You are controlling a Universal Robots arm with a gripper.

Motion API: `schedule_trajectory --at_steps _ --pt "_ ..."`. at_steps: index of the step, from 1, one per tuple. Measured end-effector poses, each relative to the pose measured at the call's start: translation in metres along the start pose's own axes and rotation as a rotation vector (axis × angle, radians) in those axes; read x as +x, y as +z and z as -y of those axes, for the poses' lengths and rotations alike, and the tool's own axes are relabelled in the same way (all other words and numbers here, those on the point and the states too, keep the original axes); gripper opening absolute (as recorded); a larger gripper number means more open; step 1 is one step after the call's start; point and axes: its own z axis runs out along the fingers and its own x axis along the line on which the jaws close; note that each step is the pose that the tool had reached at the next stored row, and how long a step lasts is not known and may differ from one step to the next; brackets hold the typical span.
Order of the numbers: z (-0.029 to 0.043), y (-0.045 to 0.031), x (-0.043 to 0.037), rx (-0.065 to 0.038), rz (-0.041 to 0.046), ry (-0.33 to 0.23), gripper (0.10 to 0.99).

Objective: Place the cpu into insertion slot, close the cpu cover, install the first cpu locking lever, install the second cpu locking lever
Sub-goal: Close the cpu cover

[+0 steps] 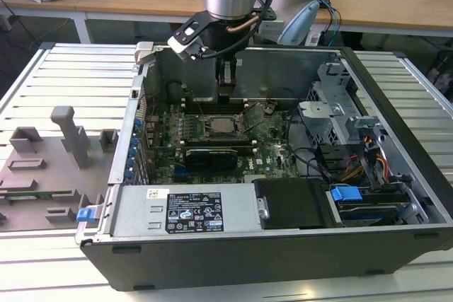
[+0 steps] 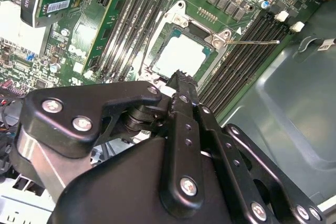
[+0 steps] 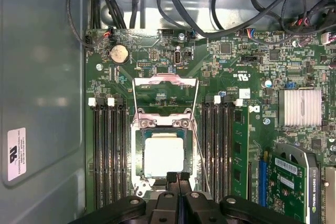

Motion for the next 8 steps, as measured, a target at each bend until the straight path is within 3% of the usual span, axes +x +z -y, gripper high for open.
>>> schedule_trajectory --at_steps 4,8 --pt "-0.0014 0.0000 0.0000 0.000 -0.0003 0.000 0.106" --pt "-0.0082 0.0001 0.0001 0.000 -0.0003 0.000 0.106"
